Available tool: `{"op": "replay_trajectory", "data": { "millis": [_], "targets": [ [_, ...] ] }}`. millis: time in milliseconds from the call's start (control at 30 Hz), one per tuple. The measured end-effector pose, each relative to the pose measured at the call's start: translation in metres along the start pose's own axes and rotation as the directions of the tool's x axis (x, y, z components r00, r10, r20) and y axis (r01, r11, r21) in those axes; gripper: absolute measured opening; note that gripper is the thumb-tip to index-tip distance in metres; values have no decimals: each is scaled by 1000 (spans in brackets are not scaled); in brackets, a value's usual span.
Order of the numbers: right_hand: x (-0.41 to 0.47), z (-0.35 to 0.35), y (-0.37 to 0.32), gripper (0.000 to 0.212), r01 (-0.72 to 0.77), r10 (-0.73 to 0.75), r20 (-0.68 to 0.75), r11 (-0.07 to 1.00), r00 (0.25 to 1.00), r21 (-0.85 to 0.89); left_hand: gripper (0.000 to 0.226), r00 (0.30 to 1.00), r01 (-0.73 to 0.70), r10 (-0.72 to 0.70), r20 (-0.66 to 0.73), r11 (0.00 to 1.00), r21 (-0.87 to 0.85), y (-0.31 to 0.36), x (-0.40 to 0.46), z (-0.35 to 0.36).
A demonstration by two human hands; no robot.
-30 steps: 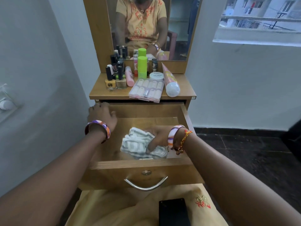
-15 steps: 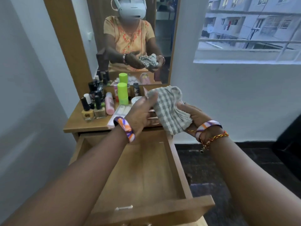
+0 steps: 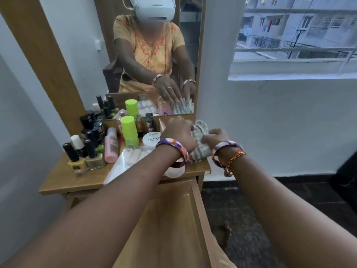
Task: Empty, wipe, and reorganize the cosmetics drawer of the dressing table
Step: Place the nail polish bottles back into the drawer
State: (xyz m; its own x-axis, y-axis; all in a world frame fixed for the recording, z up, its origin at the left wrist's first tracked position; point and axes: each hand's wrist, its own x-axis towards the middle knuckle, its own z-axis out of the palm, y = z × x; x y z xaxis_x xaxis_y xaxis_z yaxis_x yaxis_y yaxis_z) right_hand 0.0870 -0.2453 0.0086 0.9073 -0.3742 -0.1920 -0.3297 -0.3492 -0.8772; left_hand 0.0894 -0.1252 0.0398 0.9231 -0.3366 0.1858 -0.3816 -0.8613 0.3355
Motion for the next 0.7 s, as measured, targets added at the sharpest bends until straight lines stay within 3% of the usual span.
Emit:
{"op": "replay_trajectory", "data": {
  "millis": [67, 200, 467, 700],
  "targets": [
    [0, 9, 3, 7, 17, -20, -21, 993, 1000, -119, 31, 998, -42, 38, 41, 994, 102, 2, 3, 5],
    [-4, 13, 4, 15, 93, -100, -25, 973, 995, -210, 25, 990, -98, 62, 130, 952, 289, 4, 5, 18],
    [-15, 7, -1, 31, 104, -107, 13, 932, 994, -348, 22, 964, -105, 29, 266, 955, 276, 10, 5, 12],
    [-39, -7, -17, 34, 112, -163, -90, 903, 982, -414, 39, 986, -91, 46, 159, 952, 293, 14, -6, -16]
  ]
}}
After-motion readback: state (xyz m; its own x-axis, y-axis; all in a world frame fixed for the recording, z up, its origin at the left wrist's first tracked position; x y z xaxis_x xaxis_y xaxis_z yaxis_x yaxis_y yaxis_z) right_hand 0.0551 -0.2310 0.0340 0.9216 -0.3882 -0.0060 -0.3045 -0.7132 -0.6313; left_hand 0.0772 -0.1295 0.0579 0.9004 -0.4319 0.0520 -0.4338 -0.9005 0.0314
